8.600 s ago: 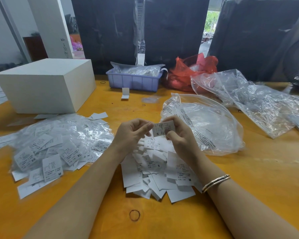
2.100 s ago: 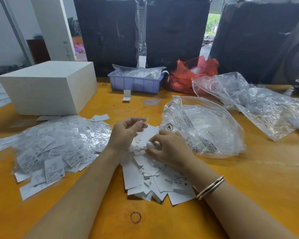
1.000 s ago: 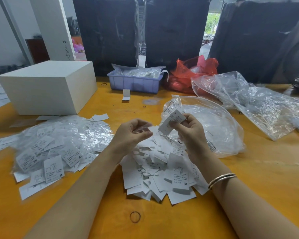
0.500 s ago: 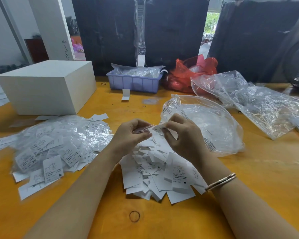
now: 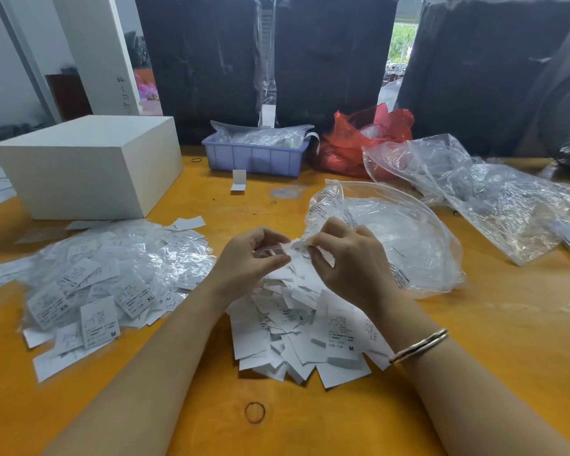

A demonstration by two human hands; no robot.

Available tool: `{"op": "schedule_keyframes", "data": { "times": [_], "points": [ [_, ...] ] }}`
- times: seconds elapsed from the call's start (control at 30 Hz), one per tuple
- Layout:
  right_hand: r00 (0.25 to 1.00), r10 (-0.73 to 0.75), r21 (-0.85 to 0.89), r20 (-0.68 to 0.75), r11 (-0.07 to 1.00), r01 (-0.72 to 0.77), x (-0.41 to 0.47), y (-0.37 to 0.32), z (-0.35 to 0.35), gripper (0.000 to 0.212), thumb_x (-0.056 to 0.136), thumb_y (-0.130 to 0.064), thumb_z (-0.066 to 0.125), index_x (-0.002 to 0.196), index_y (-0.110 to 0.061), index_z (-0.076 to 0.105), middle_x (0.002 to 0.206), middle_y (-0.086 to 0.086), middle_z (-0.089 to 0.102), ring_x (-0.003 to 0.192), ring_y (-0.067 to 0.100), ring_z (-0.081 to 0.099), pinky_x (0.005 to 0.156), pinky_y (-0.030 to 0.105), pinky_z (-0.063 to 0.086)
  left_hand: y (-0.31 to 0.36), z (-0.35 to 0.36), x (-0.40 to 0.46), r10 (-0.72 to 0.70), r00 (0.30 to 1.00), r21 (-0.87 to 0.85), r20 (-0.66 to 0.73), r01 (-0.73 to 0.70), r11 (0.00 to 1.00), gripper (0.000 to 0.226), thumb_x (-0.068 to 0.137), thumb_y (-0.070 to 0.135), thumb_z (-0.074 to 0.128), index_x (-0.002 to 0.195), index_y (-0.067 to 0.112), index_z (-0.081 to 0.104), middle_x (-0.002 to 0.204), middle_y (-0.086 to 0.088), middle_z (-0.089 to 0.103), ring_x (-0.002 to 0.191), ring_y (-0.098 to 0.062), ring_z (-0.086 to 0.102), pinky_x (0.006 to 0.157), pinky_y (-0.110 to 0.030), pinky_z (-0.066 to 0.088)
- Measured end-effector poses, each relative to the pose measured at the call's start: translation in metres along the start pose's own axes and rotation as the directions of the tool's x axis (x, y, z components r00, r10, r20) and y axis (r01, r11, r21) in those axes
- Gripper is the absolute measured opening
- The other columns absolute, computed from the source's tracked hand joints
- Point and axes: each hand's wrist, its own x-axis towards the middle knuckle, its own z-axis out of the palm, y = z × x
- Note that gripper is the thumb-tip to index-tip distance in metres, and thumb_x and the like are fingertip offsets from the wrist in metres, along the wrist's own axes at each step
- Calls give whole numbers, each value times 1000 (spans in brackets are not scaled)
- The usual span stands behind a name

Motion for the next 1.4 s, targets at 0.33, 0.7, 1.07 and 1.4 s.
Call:
{"op": "schedule_keyframes", "data": {
  "times": [0.33, 0.7, 1.07, 1.4],
  "points": [
    [967, -25, -77, 252, 996, 46, 1, -2, 8, 26, 96, -33, 45, 105, -24, 67, 101, -8, 67, 74, 17, 61, 74, 29, 35, -8, 2, 1, 171, 985, 306, 35, -174, 936, 6, 83, 25, 70, 84, 19, 71, 79, 11, 68, 76, -4, 62, 65, -11, 43],
    [934, 318, 555, 163, 753, -353, -2, 11, 11, 11, 82, 0, 66, 89, -9, 70, 81, 4, 68, 63, 18, 57, 60, 38, 50, -6, 1, 4, -2, 1000, 53, -7, 2, 999, 5, 78, 21, 73, 78, 23, 68, 80, 5, 70, 79, -6, 66, 71, -21, 54],
    [896, 279, 683, 345, 580, -444, -1, -9, 13, 46, 87, -37, 43, 130, -23, 50, 99, -8, 54, 80, -10, 50, 73, 8, 41, -8, -9, 5, -15, 952, 182, -306, 74, 981, 5, 86, 24, 68, 87, 26, 63, 79, 8, 67, 69, 0, 62, 54, -13, 47],
    [787, 523, 875, 329, 146, -463, -1, -2, 15, 50, 82, 15, 42, 108, -25, 60, 78, -2, 49, 73, 7, 53, 73, 16, 46, -29, -45, -1, 13, 828, 791, -560, 530, 305, 42, 87, 16, 61, 128, 25, 53, 123, -9, 56, 110, -29, 46, 87, -41, 35]
  ]
}}
